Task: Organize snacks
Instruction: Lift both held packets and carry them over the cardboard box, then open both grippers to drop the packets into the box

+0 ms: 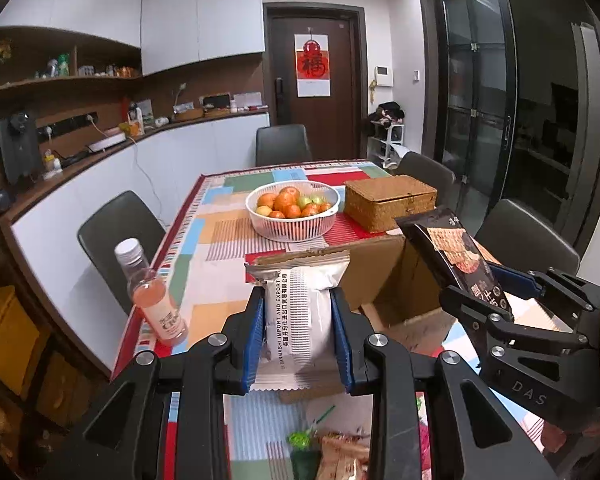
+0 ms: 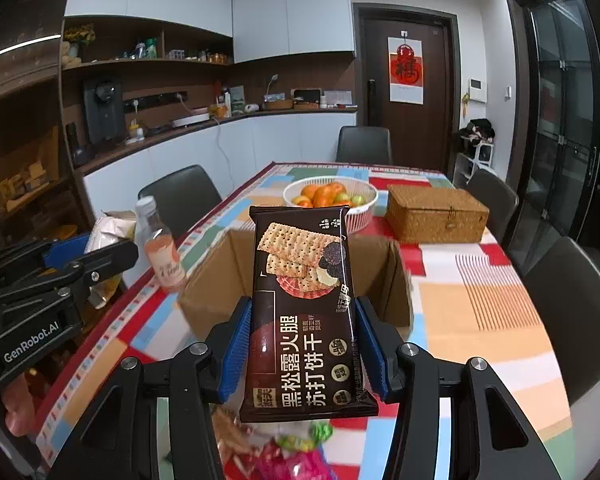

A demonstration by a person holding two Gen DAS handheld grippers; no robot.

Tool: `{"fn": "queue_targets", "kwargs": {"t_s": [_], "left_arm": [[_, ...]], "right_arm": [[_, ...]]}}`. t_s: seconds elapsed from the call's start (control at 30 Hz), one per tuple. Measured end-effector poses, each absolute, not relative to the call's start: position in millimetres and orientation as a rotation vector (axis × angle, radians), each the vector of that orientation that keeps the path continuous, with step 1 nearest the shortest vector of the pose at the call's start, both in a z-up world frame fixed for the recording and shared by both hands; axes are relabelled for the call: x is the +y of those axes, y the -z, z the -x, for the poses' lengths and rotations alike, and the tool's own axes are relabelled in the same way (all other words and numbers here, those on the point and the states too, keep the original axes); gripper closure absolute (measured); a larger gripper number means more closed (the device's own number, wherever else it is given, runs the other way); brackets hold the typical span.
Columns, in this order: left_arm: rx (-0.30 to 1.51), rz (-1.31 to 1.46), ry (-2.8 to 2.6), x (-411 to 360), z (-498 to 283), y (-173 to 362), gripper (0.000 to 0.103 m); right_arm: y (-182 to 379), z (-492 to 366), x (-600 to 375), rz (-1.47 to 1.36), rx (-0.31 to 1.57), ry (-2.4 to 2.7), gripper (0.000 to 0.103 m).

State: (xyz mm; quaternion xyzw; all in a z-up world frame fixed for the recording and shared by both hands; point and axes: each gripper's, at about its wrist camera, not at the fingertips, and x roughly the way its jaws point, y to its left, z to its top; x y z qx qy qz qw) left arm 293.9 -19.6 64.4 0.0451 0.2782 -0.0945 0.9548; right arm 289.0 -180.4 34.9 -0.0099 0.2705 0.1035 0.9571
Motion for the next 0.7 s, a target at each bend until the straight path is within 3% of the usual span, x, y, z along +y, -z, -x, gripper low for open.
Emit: {"fn": "queue_targets", "kwargs": {"t_s": [0.63, 0.7], "left_arm": [[0.749, -0.133, 0.231, -39, -397, -42, 0.071], [0.761, -0.122, 0.241, -40, -401, -39, 0.062]], "right_arm": [[-30, -394, -182, 0.089, 0.679, -0.199, 0.052], [-27, -399, -182, 0.091, 0.685, -0.191, 0.052]]}}
